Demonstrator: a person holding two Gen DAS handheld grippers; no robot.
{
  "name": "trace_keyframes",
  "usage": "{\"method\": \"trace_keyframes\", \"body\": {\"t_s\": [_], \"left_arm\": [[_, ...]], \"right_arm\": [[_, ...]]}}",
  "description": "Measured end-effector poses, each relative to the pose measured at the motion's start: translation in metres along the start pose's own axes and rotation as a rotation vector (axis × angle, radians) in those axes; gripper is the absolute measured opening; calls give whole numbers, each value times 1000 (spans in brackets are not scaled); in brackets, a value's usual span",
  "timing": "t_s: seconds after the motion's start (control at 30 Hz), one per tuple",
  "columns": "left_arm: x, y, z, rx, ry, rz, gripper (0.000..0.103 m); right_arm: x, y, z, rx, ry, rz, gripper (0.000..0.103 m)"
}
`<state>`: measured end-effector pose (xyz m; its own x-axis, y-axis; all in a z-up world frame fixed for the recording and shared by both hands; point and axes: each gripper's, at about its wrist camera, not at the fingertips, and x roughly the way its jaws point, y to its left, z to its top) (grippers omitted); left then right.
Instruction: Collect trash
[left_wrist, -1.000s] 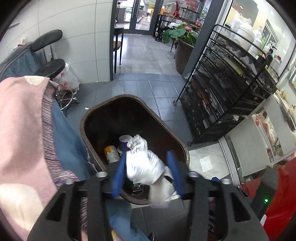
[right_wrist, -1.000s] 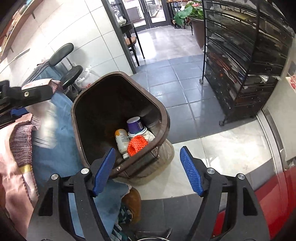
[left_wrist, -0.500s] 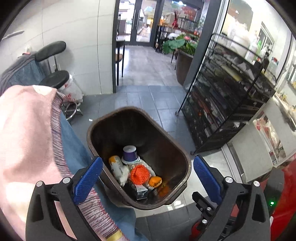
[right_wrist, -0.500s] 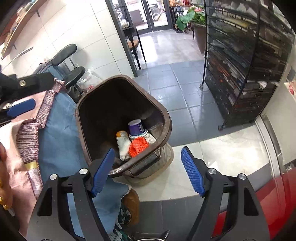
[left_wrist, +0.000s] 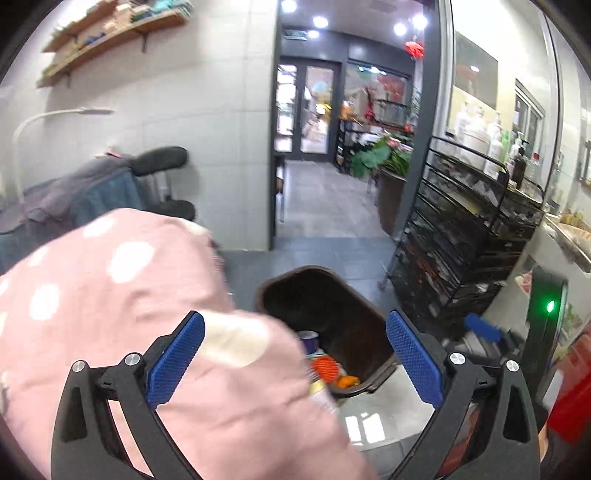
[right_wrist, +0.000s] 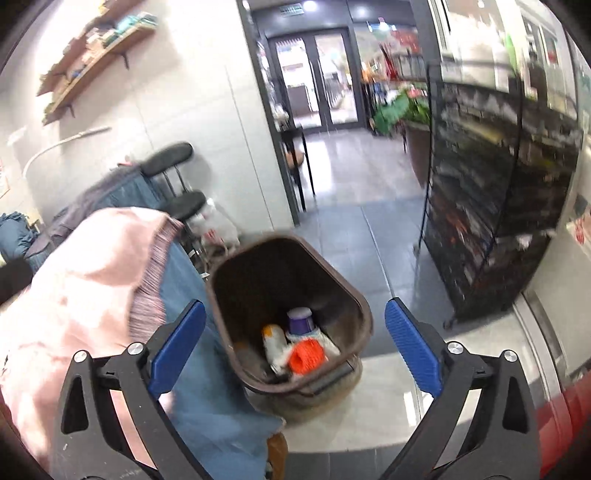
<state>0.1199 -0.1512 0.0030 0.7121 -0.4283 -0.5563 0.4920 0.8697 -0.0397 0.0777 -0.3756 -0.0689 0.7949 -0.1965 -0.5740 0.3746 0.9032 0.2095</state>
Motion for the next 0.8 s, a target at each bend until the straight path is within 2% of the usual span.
{"method": "trace_keyframes", "body": {"t_s": [0.3,0.43,0.63,0.8], "left_arm": [[-76,57,-25,-170,-136,207,97],[-97,67,-39,-203,-144,288,97],[-124,84,-59,-252,-164,353,97],[-138,91,-68,-295,-188,350,97]], "right_arm": [[-52,58,-4,-98,-103,133,97],[-79,87,-14,-157,-152,194,97],[-109,114,-26,-247,-214,240,97],[-121,118,-34,-273,-222,263,97]]}}
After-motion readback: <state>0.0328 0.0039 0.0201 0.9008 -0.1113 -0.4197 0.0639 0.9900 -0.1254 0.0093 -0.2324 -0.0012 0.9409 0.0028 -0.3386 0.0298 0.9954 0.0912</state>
